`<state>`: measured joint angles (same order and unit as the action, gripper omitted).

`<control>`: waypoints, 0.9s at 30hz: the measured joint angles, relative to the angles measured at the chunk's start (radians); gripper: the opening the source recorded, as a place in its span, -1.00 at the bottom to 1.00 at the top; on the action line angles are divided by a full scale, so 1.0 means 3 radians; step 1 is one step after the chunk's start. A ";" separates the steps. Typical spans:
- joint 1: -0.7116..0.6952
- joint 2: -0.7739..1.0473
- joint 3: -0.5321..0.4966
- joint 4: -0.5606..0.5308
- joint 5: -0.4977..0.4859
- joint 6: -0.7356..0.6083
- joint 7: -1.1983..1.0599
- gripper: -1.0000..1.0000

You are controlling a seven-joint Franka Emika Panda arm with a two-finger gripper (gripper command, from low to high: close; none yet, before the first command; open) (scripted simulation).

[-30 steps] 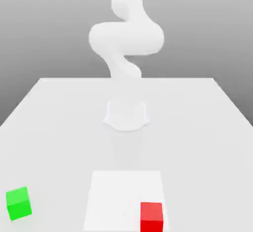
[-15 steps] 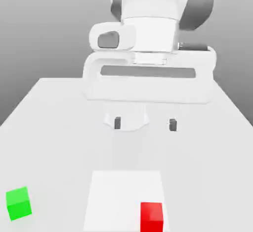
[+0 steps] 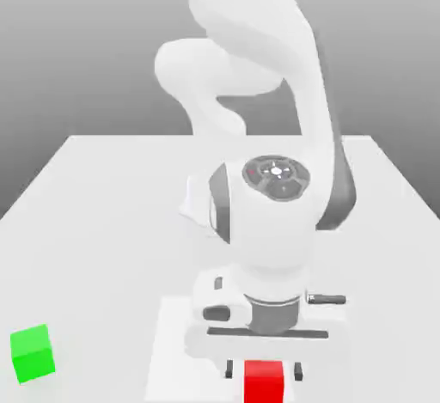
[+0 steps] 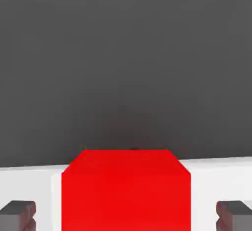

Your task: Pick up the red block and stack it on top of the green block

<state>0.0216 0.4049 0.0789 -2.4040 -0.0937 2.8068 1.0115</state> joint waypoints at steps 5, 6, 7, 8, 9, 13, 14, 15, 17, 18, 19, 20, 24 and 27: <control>-0.0002 -0.0005 0.0003 -0.0001 -0.0003 -0.0002 0.0004 -1.00; -0.0013 -0.0086 0.0018 -0.0014 0.0018 -0.0070 -0.0011 -1.00; -0.0026 -0.0187 0.0035 -0.0031 0.0043 -0.0154 -0.0029 -1.00; -0.0037 -0.0298 0.0052 -0.0049 0.0071 -0.0247 -0.0050 -1.00; -0.0047 -0.0414 0.0068 -0.0067 0.0100 -0.0344 -0.0072 -1.00; -0.0323 -0.0593 -0.0201 -0.0051 0.0249 -0.0543 0.0077 -1.00; -0.0403 -0.0613 -0.0285 -0.0044 0.0284 -0.0570 0.0128 -1.00; -0.0483 -0.0634 -0.0370 -0.0039 0.0319 -0.0596 0.0179 -1.00; -0.0645 -0.0676 -0.0544 -0.0032 0.0390 -0.0647 0.0283 -1.00; -0.0728 -0.0700 -0.0633 -0.0031 0.0424 -0.0672 0.0338 -1.00; -0.0812 -0.0709 -0.0722 -0.0023 0.0463 -0.0689 0.0390 -1.00; -0.0900 -0.0676 -0.0805 0.0000 0.0515 -0.0681 0.0434 -1.00; -0.1218 -0.0228 -0.0893 0.0126 0.0799 -0.0377 0.0444 1.00; -0.1218 -0.0228 -0.0893 0.0126 0.0799 -0.0377 0.0444 1.00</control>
